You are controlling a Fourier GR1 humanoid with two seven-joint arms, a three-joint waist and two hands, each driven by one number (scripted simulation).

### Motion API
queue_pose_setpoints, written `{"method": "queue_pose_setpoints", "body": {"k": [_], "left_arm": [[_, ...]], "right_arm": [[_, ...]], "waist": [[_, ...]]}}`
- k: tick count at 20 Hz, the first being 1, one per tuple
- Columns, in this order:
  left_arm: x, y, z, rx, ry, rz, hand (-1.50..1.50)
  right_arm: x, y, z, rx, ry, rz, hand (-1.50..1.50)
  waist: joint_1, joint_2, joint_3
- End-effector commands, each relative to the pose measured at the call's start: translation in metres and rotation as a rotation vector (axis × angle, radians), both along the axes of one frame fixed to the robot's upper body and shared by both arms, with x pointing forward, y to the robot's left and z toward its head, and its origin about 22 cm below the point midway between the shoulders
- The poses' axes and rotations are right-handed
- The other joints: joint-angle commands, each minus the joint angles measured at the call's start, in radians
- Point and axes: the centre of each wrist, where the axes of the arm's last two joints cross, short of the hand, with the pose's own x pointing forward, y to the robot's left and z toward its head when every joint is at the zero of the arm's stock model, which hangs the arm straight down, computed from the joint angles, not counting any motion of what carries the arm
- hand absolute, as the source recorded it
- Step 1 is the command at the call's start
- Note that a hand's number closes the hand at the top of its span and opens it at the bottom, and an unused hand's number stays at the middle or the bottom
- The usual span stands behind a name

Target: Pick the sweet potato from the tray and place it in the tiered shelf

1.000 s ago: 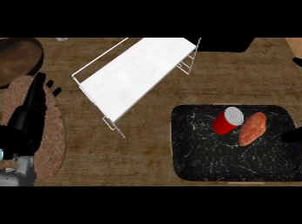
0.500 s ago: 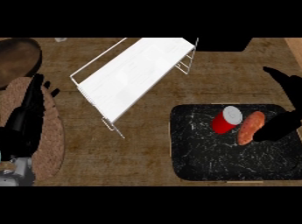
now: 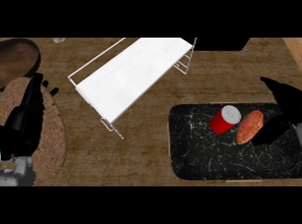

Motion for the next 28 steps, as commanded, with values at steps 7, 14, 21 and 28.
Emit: {"method": "queue_pose_setpoints", "body": {"k": [7,14,21,28], "left_arm": [[0.006,-0.015,-0.009,0.001,0.014,0.007,0.00],[-0.011,-0.010,0.001,-0.004,0.012,-0.004,0.00],[-0.002,-0.009,-0.011,0.008,0.017,0.001,0.00],[0.005,-0.016,0.002,-0.007,0.000,0.009,0.00]], "right_arm": [[-0.010,0.000,-0.034,-0.014,0.059,-0.027,-1.50],[0.009,-0.011,-0.064,-0.023,0.057,-0.017,-1.50],[-0.009,-0.020,-0.076,0.006,0.008,-0.005,-1.50],[0.027,-0.013,-0.087,0.039,0.036,-0.023,-1.50]], "waist": [[-0.005,0.000,-0.001],[0.001,0.001,0.000],[-0.004,0.000,0.000],[0.001,0.001,0.000]]}}
